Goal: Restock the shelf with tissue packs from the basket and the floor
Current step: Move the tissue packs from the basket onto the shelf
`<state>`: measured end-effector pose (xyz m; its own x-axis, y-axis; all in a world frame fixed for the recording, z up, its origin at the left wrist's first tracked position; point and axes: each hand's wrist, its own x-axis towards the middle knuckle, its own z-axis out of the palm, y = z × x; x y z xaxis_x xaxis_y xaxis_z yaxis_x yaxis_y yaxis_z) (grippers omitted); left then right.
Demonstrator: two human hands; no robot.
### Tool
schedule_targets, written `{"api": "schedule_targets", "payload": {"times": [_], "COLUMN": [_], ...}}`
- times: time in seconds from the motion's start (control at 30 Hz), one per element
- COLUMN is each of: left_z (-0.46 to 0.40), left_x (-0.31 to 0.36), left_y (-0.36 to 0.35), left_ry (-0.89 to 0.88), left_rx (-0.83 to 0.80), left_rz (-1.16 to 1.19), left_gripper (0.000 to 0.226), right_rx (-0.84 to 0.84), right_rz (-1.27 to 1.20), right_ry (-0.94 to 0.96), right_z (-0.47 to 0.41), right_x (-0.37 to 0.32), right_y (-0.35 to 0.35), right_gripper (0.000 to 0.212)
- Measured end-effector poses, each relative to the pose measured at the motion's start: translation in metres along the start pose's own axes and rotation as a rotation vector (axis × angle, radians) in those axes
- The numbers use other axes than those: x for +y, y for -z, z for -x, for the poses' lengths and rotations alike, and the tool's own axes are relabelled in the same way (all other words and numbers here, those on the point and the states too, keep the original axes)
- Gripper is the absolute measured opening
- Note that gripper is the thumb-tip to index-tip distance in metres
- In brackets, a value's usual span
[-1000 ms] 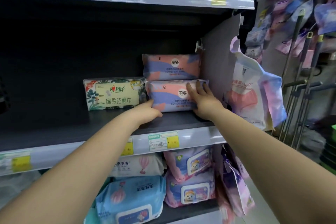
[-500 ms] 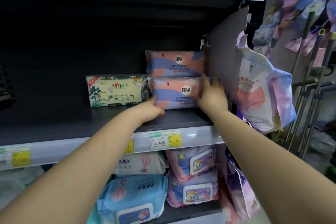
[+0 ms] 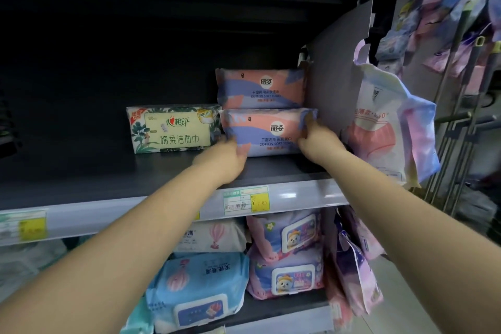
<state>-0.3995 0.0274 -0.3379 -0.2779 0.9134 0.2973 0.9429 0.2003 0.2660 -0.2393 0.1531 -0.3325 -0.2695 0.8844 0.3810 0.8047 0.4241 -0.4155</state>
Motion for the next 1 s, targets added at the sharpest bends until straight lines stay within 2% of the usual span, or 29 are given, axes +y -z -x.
{"api": "schedule_targets", "payload": {"times": [0.1,0.17,0.2,0.27,0.33,0.5,0.57,0.63,0.73,0.83,0.9,1.0], "left_z": [0.036,0.077,0.098,0.147,0.197,0.307,0.337,0.361,0.386,0.396,0.397,0.395], "left_x": [0.010,0.012,0.007,-0.009,-0.033,-0.097,-0.116,-0.130,-0.150,-0.154,-0.154,-0.149], "left_y": [-0.004,-0.018,-0.032,-0.070,-0.116,-0.222,-0.251,-0.271,-0.294,-0.310,-0.319,-0.328], "left_ry": [-0.113,-0.284,-0.360,-0.408,-0.344,-0.010,0.145,0.277,0.453,0.570,0.611,0.780], "left_rx": [0.392,0.553,0.578,0.489,0.329,-0.312,-0.518,-0.617,-0.683,-0.743,-0.719,-0.650], "left_rz": [-0.298,-0.273,-0.226,-0.169,-0.192,-0.261,-0.195,-0.136,-0.087,-0.150,-0.225,-0.236], "left_gripper": [0.050,0.051,0.051,0.050,0.048,0.052,0.053,0.057,0.069,0.075,0.078,0.090], "right_rx": [0.300,0.447,0.499,0.512,0.430,0.032,-0.150,-0.319,-0.507,-0.552,-0.577,-0.648], "right_rz": [-0.044,-0.163,-0.220,-0.288,-0.323,-0.196,-0.121,-0.076,-0.006,0.000,-0.023,-0.041], "right_ry": [0.204,0.345,0.395,0.444,0.428,0.295,0.240,0.197,0.151,0.141,0.118,0.106], "right_z": [0.051,0.094,0.117,0.162,0.209,0.324,0.360,0.385,0.403,0.410,0.410,0.408], "right_x": [-0.014,-0.019,-0.017,-0.003,0.019,0.085,0.108,0.123,0.132,0.133,0.130,0.126], "right_y": [-0.001,-0.009,-0.017,-0.043,-0.080,-0.184,-0.215,-0.236,-0.253,-0.260,-0.261,-0.260], "right_gripper": [0.061,0.061,0.060,0.058,0.055,0.047,0.047,0.046,0.050,0.049,0.050,0.052]}}
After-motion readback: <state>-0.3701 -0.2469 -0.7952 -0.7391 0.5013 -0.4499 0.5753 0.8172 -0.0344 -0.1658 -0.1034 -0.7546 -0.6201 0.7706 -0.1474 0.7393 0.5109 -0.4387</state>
